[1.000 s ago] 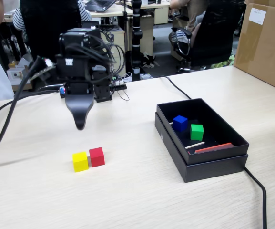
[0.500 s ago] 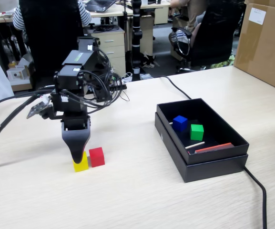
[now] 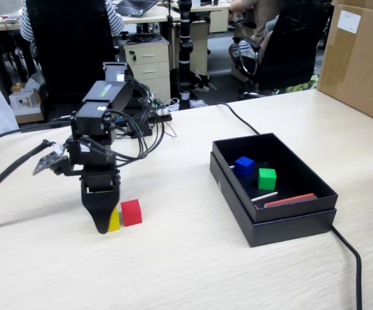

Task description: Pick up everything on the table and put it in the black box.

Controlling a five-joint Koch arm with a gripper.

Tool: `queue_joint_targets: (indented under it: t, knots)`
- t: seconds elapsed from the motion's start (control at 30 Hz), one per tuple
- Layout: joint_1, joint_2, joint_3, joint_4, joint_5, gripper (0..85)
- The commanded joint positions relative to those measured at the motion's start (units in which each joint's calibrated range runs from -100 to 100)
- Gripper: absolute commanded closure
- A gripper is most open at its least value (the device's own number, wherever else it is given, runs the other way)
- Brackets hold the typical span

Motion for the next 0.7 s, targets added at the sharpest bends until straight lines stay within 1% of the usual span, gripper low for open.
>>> queue_joint_targets:
  t: [0.0,0.13,0.3,0.43,0.53,0.57,0.6,0.67]
  knots:
    - [-0.5,0.0,4.6,0.3,-0.3,60.1]
    - [-0.7,0.3,5.3,0.3,-0.2,75.0]
    - [-0.8,-4.1,3.9,0.3,-0.3,76.3]
    - [-1.0,-14.4,1.4,0.3,-0.3,76.5]
    - [-0.7,-27.7,-2.8,0.2,-0.3,76.3]
    - [-0.3,-31.5,-4.4,0.2,-0.2,76.3]
    - [1.2,-38.6,-8.1,0.2,0.1,76.3]
    - [3.5,-45.2,-12.2,0.1,1.2,76.3]
